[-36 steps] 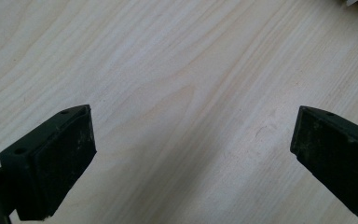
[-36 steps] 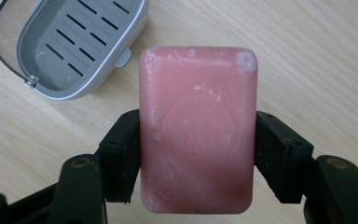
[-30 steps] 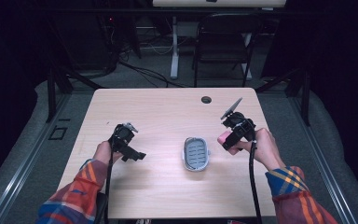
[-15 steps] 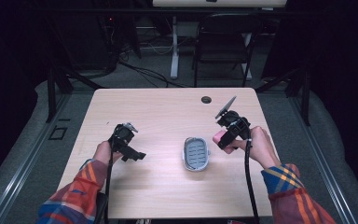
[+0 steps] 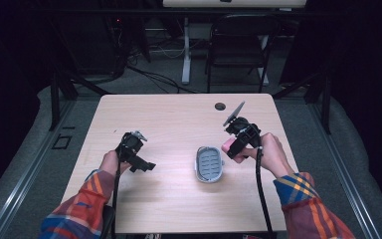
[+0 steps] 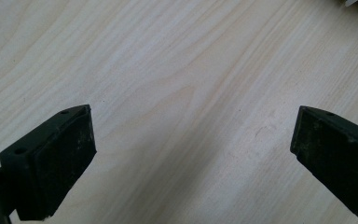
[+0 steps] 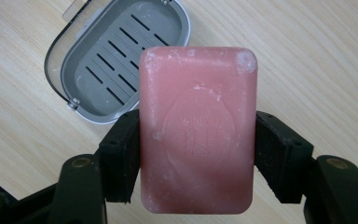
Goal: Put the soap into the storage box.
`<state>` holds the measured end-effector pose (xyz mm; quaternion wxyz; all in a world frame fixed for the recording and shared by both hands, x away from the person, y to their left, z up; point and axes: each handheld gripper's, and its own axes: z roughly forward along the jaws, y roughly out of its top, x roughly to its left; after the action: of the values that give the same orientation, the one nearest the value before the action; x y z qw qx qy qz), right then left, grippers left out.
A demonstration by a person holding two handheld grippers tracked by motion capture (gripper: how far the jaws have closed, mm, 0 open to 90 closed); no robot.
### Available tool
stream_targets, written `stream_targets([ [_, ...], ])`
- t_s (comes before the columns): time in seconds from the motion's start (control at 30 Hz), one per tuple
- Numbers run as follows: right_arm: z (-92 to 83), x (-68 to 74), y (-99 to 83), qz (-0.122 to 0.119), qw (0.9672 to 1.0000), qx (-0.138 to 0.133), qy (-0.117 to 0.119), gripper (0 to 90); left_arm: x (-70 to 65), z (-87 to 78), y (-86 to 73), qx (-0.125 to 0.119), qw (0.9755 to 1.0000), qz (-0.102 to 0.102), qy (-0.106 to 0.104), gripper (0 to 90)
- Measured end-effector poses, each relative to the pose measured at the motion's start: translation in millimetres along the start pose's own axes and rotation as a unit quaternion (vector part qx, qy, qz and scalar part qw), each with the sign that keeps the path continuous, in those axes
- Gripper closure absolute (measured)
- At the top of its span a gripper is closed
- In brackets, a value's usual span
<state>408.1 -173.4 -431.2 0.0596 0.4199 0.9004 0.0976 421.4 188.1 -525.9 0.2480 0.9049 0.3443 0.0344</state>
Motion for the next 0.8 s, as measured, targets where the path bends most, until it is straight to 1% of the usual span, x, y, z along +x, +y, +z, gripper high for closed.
stream_targets([
  [0.03, 0.2, 0.4, 1.0, -0.005, 1.0, 0.002, -0.001, 37.2, 0.0, 0.0, 0.0, 0.0, 1.0, 0.0, 0.0, 0.0],
  [0.1, 0.4, 1.8, 1.9, -0.003, 1.0, 0.002, 0.0, 37.3, 0.0, 0.0, 0.0, 0.0, 1.0, 0.001, 0.0, 0.0],
  [0.17, 1.4, 4.3, 4.9, -0.007, 1.0, 0.005, 0.003, 37.2, 0.0, 0.0, 0.0, 0.0, 1.0, 0.0, -0.001, 0.0],
  [0.27, 2.8, 6.6, 6.4, -0.006, 1.0, 0.002, 0.002, 37.2, 0.0, 0.0, 0.0, 0.0, 1.0, 0.0, 0.0, 0.0],
  [0.3, 2.8, 6.8, 7.6, -0.012, 0.9999, 0.004, 0.001, 37.2, 0.0, 0.0, 0.0, 0.0, 1.0, 0.001, 0.0, 0.0],
  [0.4, 3.8, 9.0, 10.5, -0.016, 0.9998, 0.006, 0.003, 37.2, 0.0, 0.1, 0.0, 0.0, 1.0, 0.0, -0.001, 0.0],
  [0.43, 4.1, 10.3, 11.6, -0.014, 0.9999, 0.009, 0.004, 37.2, 0.0, 0.0, 0.0, 0.0, 1.0, 0.0, 0.0, 0.0],
  [0.5, 5.6, 11.3, 13.4, -0.02, 0.9998, 0.008, 0.003, 37.3, 0.1, 0.0, 0.0, 0.0, 1.0, 0.001, -0.001, 0.0],
  [0.57, 7.0, 13.8, 15.9, -0.019, 0.9998, 0.01, 0.003, 37.2, 0.1, 0.0, -0.1, 0.0, 1.0, 0.0, -0.001, 0.0],
  [0.63, 7.8, 14.1, 16.6, -0.021, 0.9997, 0.008, 0.006, 37.2, 0.1, 0.0, -0.1, 0.0, 1.0, 0.0, -0.001, 0.0],
  [0.67, 9.2, 15.3, 16.8, -0.019, 0.9998, 0.003, 0.006, 37.2, 0.1, 0.0, -0.1, 0.0, 1.0, 0.001, -0.001, 0.0],
  [0.7, 9.1, 16.1, 17.9, -0.02, 0.9998, 0.008, 0.004, 37.2, 0.1, 0.0, -0.1, 0.0, 1.0, 0.001, -0.001, 0.0],
  [0.73, 9.4, 16.8, 19.8, -0.025, 0.9996, 0.013, 0.007, 37.2, 0.1, 0.1, 0.0, 0.0, 1.0, 0.001, -0.001, 0.0],
  [0.8, 10.1, 17.1, 20.5, -0.029, 0.9995, 0.013, 0.004, 37.2, 0.1, -0.1, -0.1, -0.001, 1.0, 0.001, -0.001, 0.0],
])
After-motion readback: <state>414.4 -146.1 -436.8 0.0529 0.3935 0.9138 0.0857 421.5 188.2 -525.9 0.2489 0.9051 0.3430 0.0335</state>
